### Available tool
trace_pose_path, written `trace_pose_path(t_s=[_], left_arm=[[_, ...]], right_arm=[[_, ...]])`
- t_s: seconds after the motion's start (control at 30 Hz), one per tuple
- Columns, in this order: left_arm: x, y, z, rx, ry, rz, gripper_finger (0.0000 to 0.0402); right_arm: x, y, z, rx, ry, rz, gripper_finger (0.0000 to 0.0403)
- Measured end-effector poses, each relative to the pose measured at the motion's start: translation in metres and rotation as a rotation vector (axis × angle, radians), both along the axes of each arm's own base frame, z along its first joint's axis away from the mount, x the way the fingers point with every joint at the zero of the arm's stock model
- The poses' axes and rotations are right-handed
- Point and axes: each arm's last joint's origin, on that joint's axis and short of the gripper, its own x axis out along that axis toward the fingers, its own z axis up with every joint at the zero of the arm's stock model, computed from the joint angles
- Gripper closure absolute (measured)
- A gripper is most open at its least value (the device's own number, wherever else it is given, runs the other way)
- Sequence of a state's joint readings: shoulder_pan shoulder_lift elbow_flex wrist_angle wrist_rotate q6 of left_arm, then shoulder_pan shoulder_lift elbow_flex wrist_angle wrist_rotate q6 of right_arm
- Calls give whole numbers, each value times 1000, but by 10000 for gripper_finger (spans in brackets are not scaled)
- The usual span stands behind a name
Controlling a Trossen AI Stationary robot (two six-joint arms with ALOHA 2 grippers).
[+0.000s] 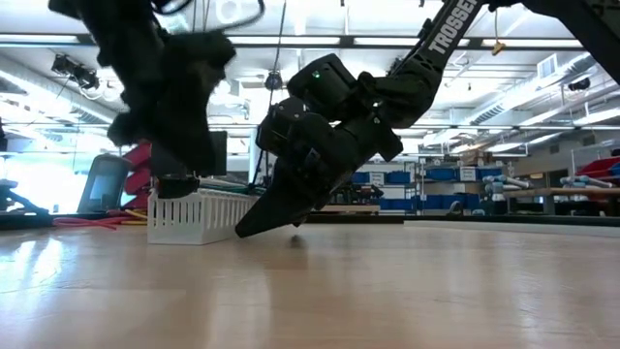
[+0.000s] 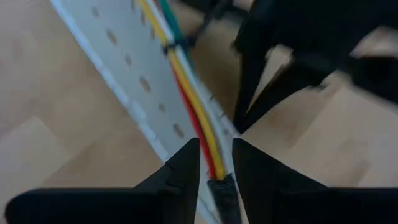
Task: Ziptie cables
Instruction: Put the zip tied cable wires into the white cable duct
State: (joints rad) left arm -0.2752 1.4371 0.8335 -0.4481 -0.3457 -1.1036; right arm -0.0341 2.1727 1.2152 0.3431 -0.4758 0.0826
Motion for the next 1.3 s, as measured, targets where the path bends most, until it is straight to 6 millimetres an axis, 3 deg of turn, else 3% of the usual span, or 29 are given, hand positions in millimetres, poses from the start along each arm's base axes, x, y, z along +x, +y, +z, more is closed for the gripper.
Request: trace_pose_path(t_s=[0.13, 0.23, 0.5, 0.73, 0.93, 1.07, 1.3], left_arm=[[7, -3, -21, -21, 94, -6, 316], [10, -4, -20, -29, 142, -2, 326], [12, -3, 29, 144, 176, 30, 346], [4, -3, 33, 250, 235, 65, 347], [-7, -13, 34, 350, 247, 100, 347], [-8, -18, 35, 420, 211, 95, 347], [4, -10, 55, 547, 192, 34, 353]], right_arm=[[0, 0, 1, 3, -7, -2, 403], [0, 0, 0, 4, -1, -1, 403], [0, 0, 0, 12, 7, -6, 403], [-6, -10, 2, -51, 84, -66, 403], [-32, -32, 32, -221, 185, -165, 403], [-55, -43, 57, -287, 163, -239, 403], [-102, -55, 52, -237, 182, -332, 403]])
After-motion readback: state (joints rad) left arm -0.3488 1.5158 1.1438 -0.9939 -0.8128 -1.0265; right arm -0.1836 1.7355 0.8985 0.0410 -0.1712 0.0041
